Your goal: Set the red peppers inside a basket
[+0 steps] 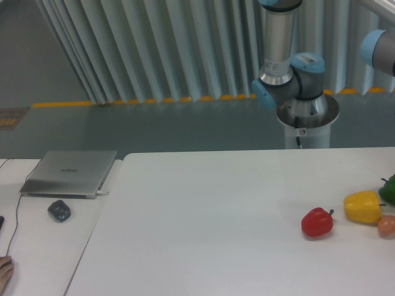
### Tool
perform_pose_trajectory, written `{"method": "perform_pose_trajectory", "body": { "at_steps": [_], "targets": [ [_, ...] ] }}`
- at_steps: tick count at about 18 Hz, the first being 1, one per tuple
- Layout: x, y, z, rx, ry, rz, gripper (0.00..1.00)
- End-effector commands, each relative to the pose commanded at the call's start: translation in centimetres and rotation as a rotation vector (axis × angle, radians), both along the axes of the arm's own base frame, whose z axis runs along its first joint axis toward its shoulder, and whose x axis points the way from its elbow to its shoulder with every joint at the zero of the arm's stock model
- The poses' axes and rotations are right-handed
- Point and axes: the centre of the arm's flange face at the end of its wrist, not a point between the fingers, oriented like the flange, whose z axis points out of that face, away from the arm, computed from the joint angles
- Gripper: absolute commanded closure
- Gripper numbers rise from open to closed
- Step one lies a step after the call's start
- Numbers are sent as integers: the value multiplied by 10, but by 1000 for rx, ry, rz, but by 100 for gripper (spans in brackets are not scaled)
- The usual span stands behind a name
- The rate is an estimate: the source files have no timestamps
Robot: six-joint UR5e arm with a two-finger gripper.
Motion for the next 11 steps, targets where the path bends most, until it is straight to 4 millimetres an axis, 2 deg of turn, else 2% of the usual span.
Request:
{"method": "perform_pose_trajectory", "body": {
  "at_steps": [11],
  "targets": [
    [1, -2, -7, 8, -15, 43, 0]
  ]
}}
